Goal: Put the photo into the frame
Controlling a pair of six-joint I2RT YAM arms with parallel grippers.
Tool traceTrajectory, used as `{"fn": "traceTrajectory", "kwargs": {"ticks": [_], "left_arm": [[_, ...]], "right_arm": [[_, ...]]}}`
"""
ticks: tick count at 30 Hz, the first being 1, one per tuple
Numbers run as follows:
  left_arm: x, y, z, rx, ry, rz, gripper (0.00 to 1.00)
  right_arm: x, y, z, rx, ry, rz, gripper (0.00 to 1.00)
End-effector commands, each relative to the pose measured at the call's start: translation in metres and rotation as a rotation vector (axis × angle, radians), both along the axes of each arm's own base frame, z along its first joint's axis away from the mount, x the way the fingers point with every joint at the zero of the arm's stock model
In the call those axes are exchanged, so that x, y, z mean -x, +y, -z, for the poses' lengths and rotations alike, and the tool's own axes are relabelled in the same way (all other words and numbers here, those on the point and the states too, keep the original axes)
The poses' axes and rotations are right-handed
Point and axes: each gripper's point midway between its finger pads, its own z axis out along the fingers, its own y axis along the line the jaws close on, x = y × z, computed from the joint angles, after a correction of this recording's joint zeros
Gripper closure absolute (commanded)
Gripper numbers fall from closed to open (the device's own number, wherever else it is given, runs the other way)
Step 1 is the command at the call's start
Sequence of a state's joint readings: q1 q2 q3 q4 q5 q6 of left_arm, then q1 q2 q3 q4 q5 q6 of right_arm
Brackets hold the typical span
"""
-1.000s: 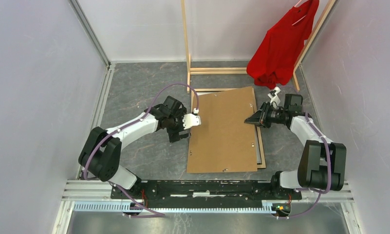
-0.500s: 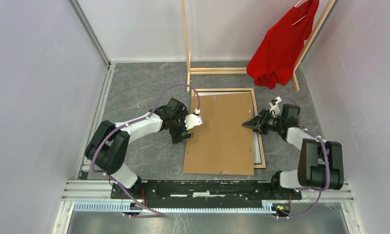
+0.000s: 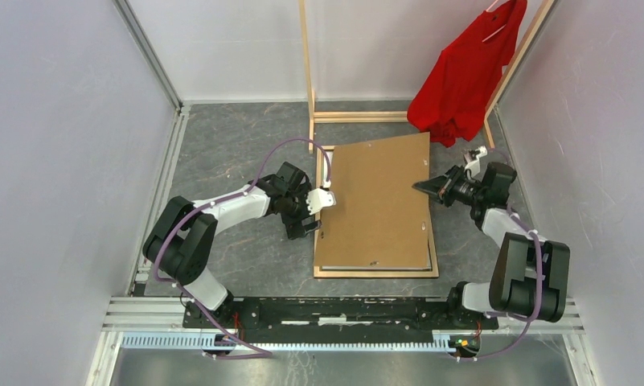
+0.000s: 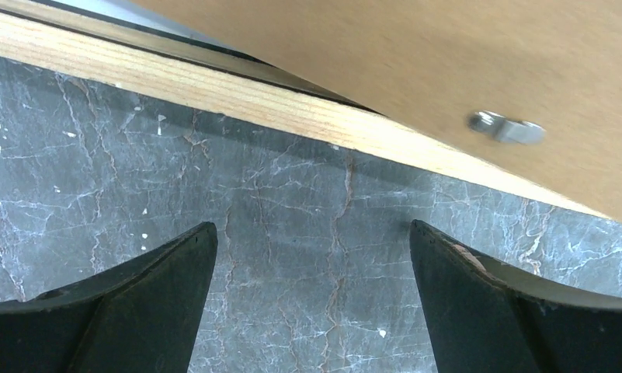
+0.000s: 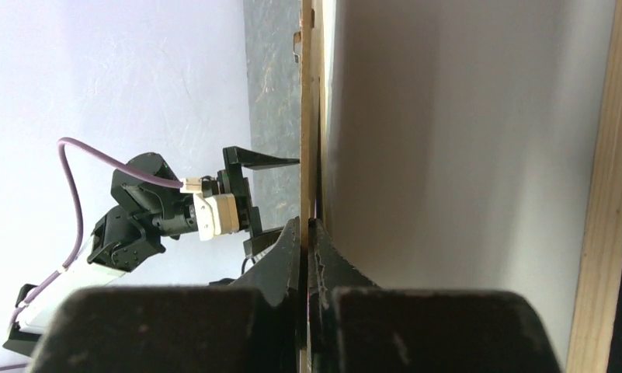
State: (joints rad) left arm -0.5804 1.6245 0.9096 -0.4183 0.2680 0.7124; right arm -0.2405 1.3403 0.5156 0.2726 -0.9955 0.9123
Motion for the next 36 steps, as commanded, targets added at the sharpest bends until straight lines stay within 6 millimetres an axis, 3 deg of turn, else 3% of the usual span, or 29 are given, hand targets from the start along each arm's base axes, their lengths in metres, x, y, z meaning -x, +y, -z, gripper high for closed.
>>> {"fn": "traceTrajectory", "kwargs": {"ticks": [1, 4, 7, 11, 20, 27, 36], "left_arm": [[-0.003, -0.019, -0.021, 0.089, 0.0, -0.012, 0.01], [-0.004, -0.019, -0.024, 0.091, -0.004, -0.011, 0.01], [-0.007, -0.02, -0.027, 0.092, -0.017, -0.011, 0.0], [-0.015, -0.021, -0.028, 0.086, -0.045, -0.012, 0.0], [-0.045, -0.022, -0.023, 0.061, -0.083, -0.068, 0.01], [-0.067, -0.005, -0.004, 0.0, -0.09, -0.179, 0.03], [-0.069, -0.002, -0.003, 0.034, -0.072, -0.2, 0.04]], "right_arm": [[-0.018, -0.007, -0.024, 0.046, -0.083, -0.044, 1.0], [-0.026, -0.012, -0.018, 0.099, -0.078, -0.069, 0.97], [-0.031, -0.018, -0.012, 0.165, -0.049, -0.106, 1.0], [-0.031, -0.015, -0.013, 0.147, -0.054, -0.132, 1.0], [-0.019, -0.003, -0.003, 0.129, -0.041, -0.155, 1.0], [-0.006, 0.014, 0.01, 0.135, -0.014, -0.203, 1.0], [0.001, 0.024, 0.027, 0.152, 0.017, -0.225, 1.0]]}}
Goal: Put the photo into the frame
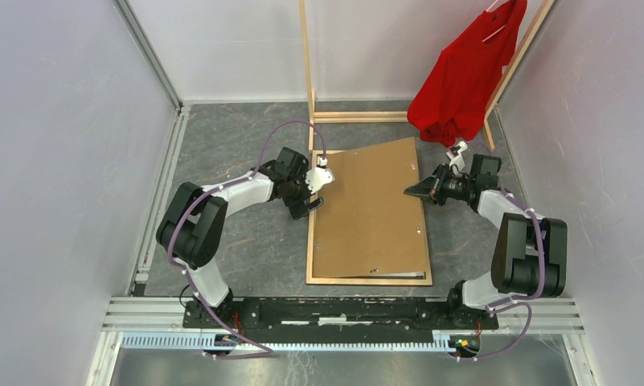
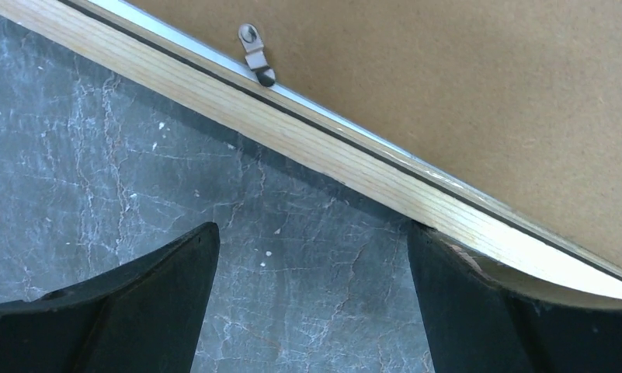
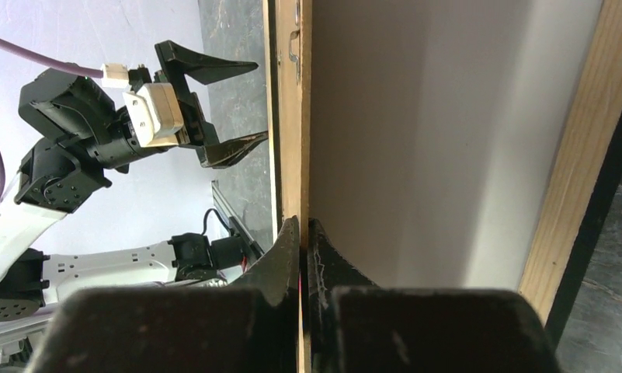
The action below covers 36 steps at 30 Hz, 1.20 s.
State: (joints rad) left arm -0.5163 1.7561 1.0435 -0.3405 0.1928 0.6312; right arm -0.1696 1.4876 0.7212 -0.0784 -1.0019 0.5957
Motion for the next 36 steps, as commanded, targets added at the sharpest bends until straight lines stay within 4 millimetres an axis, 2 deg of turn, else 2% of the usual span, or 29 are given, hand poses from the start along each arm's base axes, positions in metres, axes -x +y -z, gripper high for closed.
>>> {"fn": "traceTrajectory", "kwargs": {"ticks": [1, 8, 9, 12, 17, 28, 31, 33, 36], "left_arm": [[-0.005, -0.004, -0.001, 0.032, 0.0, -0.027, 0.04], [0.002, 0.001, -0.004, 0.057, 0.021, -0.019, 0.06], [0.004, 0.003, -0.005, 0.062, 0.026, -0.018, 0.07], [0.013, 0.01, -0.004, 0.071, 0.049, -0.011, 0.07], [0.028, 0.018, -0.001, 0.08, 0.085, 0.006, 0.08], [0.036, 0.024, -0.019, 0.125, 0.096, 0.01, 0.07], [0.036, 0.027, -0.024, 0.131, 0.094, 0.006, 0.06], [0.036, 0.03, -0.027, 0.137, 0.095, 0.001, 0.06], [0.035, 0.034, -0.027, 0.136, 0.094, -0.01, 0.06]], "right_arm": [[0.005, 0.014, 0.008, 0.025, -0.038, -0.047, 1.0], [0.011, 0.045, 0.02, 0.028, -0.041, -0.095, 1.0], [0.016, 0.053, 0.023, 0.041, -0.037, -0.111, 1.0], [0.026, 0.054, 0.035, 0.072, -0.023, -0.095, 1.0], [0.04, 0.048, 0.055, 0.116, 0.002, -0.048, 0.93], [0.05, 0.058, 0.073, 0.39, 0.012, -0.171, 0.59], [0.052, 0.058, 0.073, 0.451, 0.004, -0.191, 0.35], [0.052, 0.059, 0.072, 0.488, -0.005, -0.203, 0.03], [0.052, 0.062, 0.068, 0.545, -0.025, -0.222, 0.02]]}}
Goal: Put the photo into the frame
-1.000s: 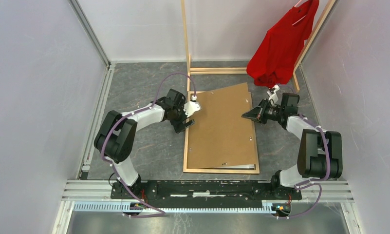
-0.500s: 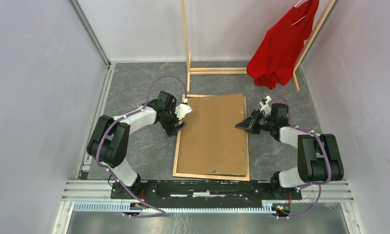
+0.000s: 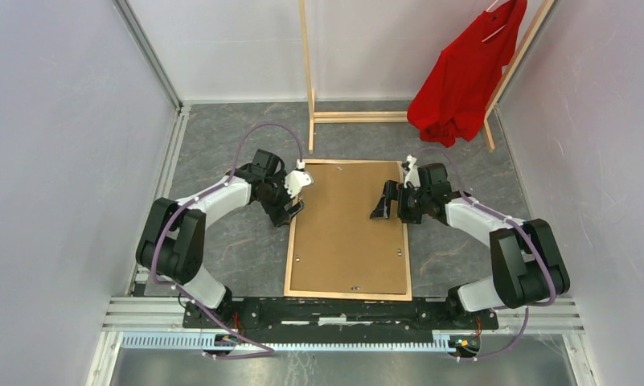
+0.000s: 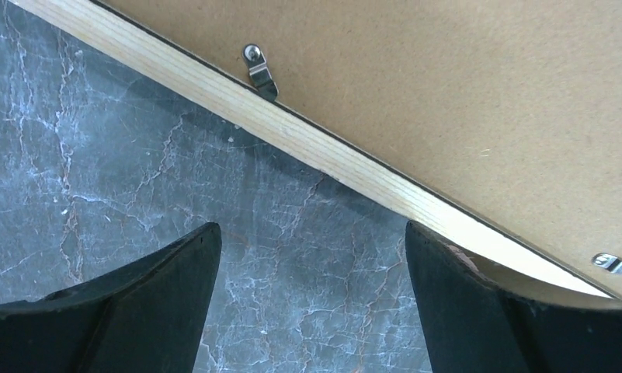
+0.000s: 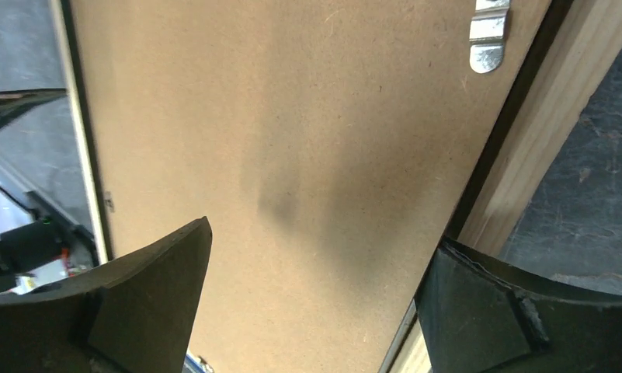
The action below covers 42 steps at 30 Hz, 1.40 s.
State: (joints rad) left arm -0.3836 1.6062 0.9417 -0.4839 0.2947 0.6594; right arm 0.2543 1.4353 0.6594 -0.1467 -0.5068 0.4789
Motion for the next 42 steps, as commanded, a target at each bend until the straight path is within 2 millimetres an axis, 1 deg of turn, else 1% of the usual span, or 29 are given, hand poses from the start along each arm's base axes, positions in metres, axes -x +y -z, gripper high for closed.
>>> {"fn": "traceTrajectory", "kwargs": {"ticks": [1, 5, 9, 12, 16, 21, 24, 27, 28, 30, 32, 33, 34, 35, 36, 38, 39, 41, 42], "left_arm": [[-0.002, -0.016, -0.018, 0.105, -0.023, 0.042, 0.06], [-0.004, -0.01, -0.021, 0.107, -0.028, 0.022, 0.05], [-0.008, -0.004, -0.027, 0.108, -0.034, 0.006, 0.04], [-0.01, 0.001, -0.03, 0.112, -0.042, -0.004, 0.04], [-0.009, 0.006, -0.031, 0.116, -0.037, -0.012, 0.04], [-0.006, 0.007, -0.029, 0.119, -0.026, -0.014, 0.03], [-0.004, 0.008, -0.03, 0.12, -0.023, -0.014, 0.03], [-0.004, 0.008, -0.03, 0.12, -0.025, -0.012, 0.03], [-0.004, 0.008, -0.031, 0.12, -0.023, -0.012, 0.03], [-0.003, 0.008, -0.031, 0.122, -0.022, -0.009, 0.03], [-0.001, 0.007, -0.032, 0.13, -0.015, -0.005, 0.03], [0.0, 0.007, -0.033, 0.135, -0.012, -0.003, 0.02], [0.001, 0.006, -0.034, 0.14, -0.007, -0.002, 0.02], [0.002, 0.006, -0.035, 0.143, -0.003, 0.001, 0.02], [0.004, 0.006, -0.036, 0.147, 0.003, 0.01, 0.01], [0.011, 0.004, -0.038, 0.16, 0.024, 0.025, 0.01], [0.013, 0.003, -0.039, 0.168, 0.029, 0.03, 0.01], [0.021, 0.001, -0.041, 0.19, 0.05, 0.031, 0.02], [0.024, 0.0, -0.041, 0.202, 0.063, 0.03, 0.03]], "right_arm": [[0.009, -0.002, 0.001, 0.124, -0.004, -0.06, 0.02], [0.005, -0.002, -0.005, 0.217, -0.012, -0.08, 0.02], [0.001, -0.008, -0.012, 0.366, -0.018, -0.097, 0.02], [-0.003, -0.008, -0.022, 0.452, -0.05, -0.103, 0.02], [-0.003, -0.012, -0.028, 0.528, -0.052, -0.116, 0.02], [-0.001, -0.013, -0.032, 0.542, -0.06, -0.144, 0.02], [-0.004, -0.012, -0.04, 0.531, -0.087, -0.139, 0.02], [-0.009, -0.009, -0.054, 0.51, -0.127, -0.123, 0.02], [-0.012, -0.011, -0.06, 0.519, -0.14, -0.108, 0.02], [-0.021, -0.012, -0.076, 0.525, -0.182, -0.076, 0.02], [-0.029, -0.014, -0.099, 0.506, -0.26, -0.026, 0.02], [-0.033, -0.01, -0.107, 0.468, -0.311, -0.015, 0.02], [-0.031, -0.005, -0.113, 0.417, -0.351, -0.014, 0.02], [-0.03, -0.002, -0.11, 0.376, -0.371, -0.012, 0.02], [-0.021, 0.006, -0.103, 0.32, -0.357, -0.052, 0.02], [-0.006, 0.011, -0.086, 0.27, -0.321, -0.093, 0.02], [0.0, 0.014, -0.081, 0.23, -0.323, -0.093, 0.02], [0.006, 0.02, -0.082, 0.136, -0.356, -0.045, 0.02], [0.009, 0.023, -0.087, 0.09, -0.383, -0.02, 0.02]]}}
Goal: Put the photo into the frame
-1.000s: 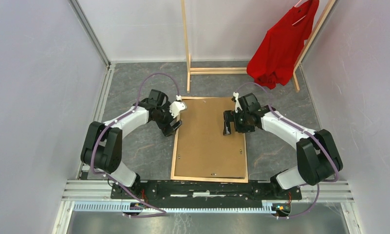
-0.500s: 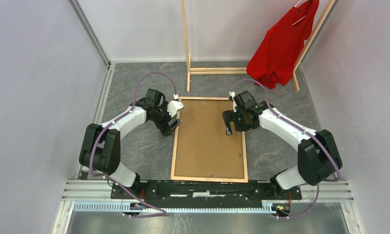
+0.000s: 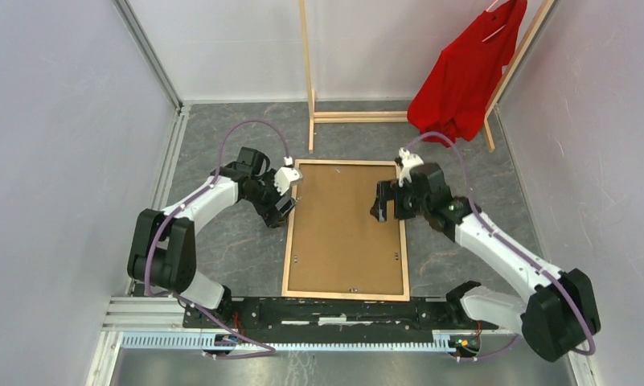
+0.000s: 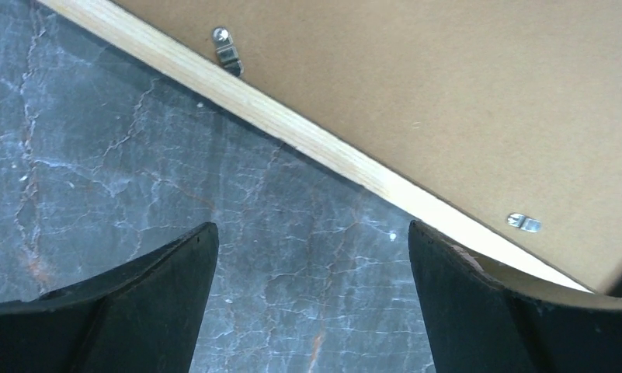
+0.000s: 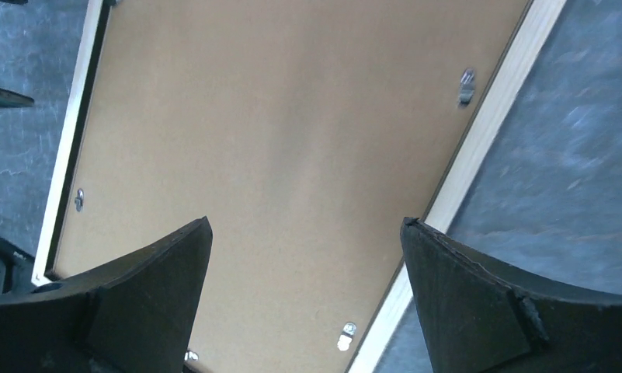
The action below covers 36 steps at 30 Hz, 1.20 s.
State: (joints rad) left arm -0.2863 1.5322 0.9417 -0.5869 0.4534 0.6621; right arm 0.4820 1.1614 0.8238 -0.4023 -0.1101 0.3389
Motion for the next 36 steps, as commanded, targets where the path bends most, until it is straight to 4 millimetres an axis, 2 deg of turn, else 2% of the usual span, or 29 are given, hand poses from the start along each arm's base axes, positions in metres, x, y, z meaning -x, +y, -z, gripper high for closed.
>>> {"fn": "traceTrajectory", "kwargs": {"ticks": [1, 2, 4, 8, 12, 13, 17, 22, 29, 36], "left_arm": [[0.012, -0.011, -0.02, 0.088, -0.003, 0.058, 0.04], [0.014, -0.013, -0.021, 0.1, 0.008, 0.052, 0.06], [0.016, -0.016, -0.022, 0.125, 0.029, 0.039, 0.11], [0.016, -0.022, -0.022, 0.173, 0.071, 0.011, 0.2], [0.019, -0.025, -0.02, 0.233, 0.16, -0.018, 0.36], [0.022, -0.025, -0.017, 0.239, 0.179, -0.016, 0.37], [0.038, -0.024, -0.005, 0.248, 0.226, 0.012, 0.39], [0.049, -0.025, 0.006, 0.259, 0.28, 0.027, 0.45], [0.048, -0.025, 0.014, 0.25, 0.314, 0.023, 0.57], [0.044, -0.022, 0.02, 0.228, 0.312, 0.015, 0.61]], "right_arm": [[0.015, 0.026, -0.001, -0.237, -0.058, 0.009, 0.02], [0.02, 0.033, -0.003, -0.273, -0.083, 0.011, 0.06], [0.028, 0.05, -0.004, -0.315, -0.116, -0.009, 0.21], [0.038, 0.084, 0.007, -0.374, -0.12, -0.067, 0.33], [0.051, 0.124, 0.006, -0.452, -0.138, -0.152, 0.61], [0.056, 0.135, 0.007, -0.459, -0.132, -0.182, 0.65], [0.082, 0.177, 0.02, -0.454, -0.095, -0.312, 0.62], [0.101, 0.213, 0.035, -0.455, -0.051, -0.396, 0.62], [0.108, 0.239, 0.049, -0.462, -0.008, -0.431, 0.62], [0.11, 0.248, 0.063, -0.448, 0.035, -0.45, 0.62]]}}
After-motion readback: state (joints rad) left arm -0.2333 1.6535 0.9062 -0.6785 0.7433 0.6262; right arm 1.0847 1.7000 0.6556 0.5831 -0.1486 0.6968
